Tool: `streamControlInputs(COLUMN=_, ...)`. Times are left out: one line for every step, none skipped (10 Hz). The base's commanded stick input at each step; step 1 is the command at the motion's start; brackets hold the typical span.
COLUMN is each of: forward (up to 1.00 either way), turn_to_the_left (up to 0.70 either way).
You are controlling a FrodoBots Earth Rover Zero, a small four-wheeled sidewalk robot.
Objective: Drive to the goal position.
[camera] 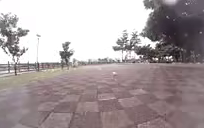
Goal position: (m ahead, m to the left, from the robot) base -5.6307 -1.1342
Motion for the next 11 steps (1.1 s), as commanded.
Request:
streamControlInputs(forward=1.00, turn_to_the_left=0.00)
streamControlInputs(forward=1.00, turn_to_the_left=0.00)
streamControlInputs(forward=1.00, turn_to_the_left=0.00)
streamControlInputs(forward=1.00, turn_to_the_left=0.00)
streamControlInputs(forward=1.00, turn_to_the_left=0.00)
streamControlInputs(forward=1.00, turn_to_the_left=0.00)
streamControlInputs(forward=1.00, turn_to_the_left=0.00)
streamControlInputs(forward=1.00, turn_to_the_left=0.00)
streamControlInputs(forward=1.00, turn_to_the_left=0.00)
streamControlInputs(forward=1.00, turn_to_the_left=0.00)
streamControlInputs(forward=1.00, turn_to_the_left=0.00)
